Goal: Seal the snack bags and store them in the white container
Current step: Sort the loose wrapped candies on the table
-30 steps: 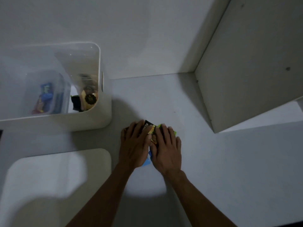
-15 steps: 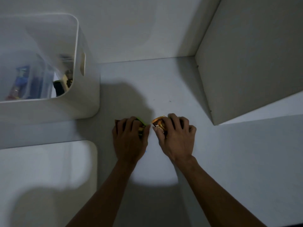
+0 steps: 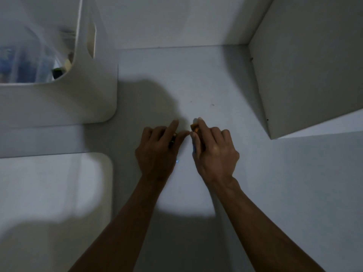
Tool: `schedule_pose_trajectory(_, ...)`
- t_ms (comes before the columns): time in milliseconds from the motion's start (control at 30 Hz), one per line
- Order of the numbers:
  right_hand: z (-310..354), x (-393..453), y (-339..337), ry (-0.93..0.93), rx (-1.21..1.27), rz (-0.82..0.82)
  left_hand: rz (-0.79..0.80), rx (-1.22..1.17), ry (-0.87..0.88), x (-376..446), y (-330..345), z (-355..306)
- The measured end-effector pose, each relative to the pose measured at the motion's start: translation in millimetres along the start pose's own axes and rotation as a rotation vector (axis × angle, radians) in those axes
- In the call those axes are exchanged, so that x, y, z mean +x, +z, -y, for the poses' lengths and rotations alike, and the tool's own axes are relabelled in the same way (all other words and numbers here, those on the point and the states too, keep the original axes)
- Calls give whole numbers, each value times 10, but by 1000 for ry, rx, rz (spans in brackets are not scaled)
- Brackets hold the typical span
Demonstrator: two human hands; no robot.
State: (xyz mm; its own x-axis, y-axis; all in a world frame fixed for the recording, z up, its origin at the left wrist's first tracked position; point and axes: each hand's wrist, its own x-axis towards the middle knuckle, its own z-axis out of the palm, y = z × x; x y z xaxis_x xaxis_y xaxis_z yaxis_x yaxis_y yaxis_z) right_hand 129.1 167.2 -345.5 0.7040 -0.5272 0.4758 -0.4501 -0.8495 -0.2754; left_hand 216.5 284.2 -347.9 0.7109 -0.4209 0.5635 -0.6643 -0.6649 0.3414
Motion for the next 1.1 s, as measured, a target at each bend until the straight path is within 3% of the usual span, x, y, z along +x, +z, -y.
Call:
schedule_pose_trajectory(133, 146, -24, -53, 103, 96, 60, 25, -111, -139, 23, -30, 8)
schedule_pose_trajectory(267, 439, -75, -235, 303, 329, 187, 110, -262, -421, 82, -299, -66)
schedule_pose_trajectory(467, 1036, 121, -706, 479, 570, 115, 85, -457, -772, 363, -961, -147)
schedule_pose_trajectory(533, 1260, 361, -884, 468, 601, 57, 4, -516, -770, 601, -1230, -130)
schedule_pose_trajectory(700, 1926, 1128, -1250, 345, 696, -36, -291, -511, -452, 1388, -2024, 126)
schedule_pose_trajectory(767, 2235, 1405, -1323, 284, 704, -51, -354, -539, -399, 1644, -2262, 379)
schedule_pose_trajectory(933, 2853, 1824, -1280, 215, 658, 38, -260, -473, -543, 2101, -2503, 964)
schedule_pose_trajectory(1100, 2973, 1830, -1004, 208, 512, 179, -111, -412, -581, 2222, -2342, 1222)
